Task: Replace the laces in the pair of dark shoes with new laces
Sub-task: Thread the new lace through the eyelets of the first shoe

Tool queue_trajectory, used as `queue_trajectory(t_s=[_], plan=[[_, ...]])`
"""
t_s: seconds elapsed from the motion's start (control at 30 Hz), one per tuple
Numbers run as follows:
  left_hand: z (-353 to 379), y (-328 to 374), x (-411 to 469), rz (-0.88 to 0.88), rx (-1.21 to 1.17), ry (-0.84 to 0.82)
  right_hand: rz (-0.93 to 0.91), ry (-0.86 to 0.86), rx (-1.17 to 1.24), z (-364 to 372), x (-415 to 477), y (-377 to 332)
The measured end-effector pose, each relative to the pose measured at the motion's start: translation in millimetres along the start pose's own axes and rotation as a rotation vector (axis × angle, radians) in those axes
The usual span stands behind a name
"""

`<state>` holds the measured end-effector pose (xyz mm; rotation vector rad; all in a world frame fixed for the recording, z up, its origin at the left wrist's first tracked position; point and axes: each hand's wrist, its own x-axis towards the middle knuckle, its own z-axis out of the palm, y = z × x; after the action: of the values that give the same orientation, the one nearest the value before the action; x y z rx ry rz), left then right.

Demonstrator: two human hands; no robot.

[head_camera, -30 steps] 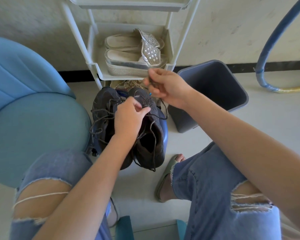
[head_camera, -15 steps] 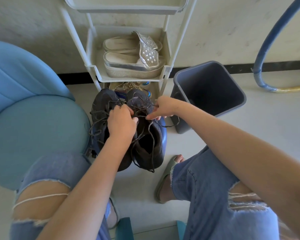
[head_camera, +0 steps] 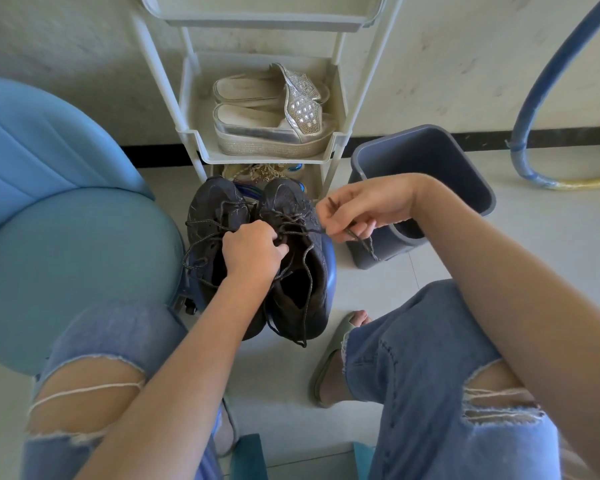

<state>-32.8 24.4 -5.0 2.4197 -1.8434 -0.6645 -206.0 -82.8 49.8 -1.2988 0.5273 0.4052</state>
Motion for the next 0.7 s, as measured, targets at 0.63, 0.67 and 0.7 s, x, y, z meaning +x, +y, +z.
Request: queue_trajectory(t_s=[0.63,0.67,0.7], plan=[[7,-8,-14,-0.021,-0.369,0.092,0.024,0.617,-0.384,13,68,8],[7,-6,-18,-0.025,-0.426,0.111,0.025,0.641,-0.400,11,68,9],[8,-4,-21,-0.040,-0.485,0.109,0.013,0.673,-0.400,9,67,11]])
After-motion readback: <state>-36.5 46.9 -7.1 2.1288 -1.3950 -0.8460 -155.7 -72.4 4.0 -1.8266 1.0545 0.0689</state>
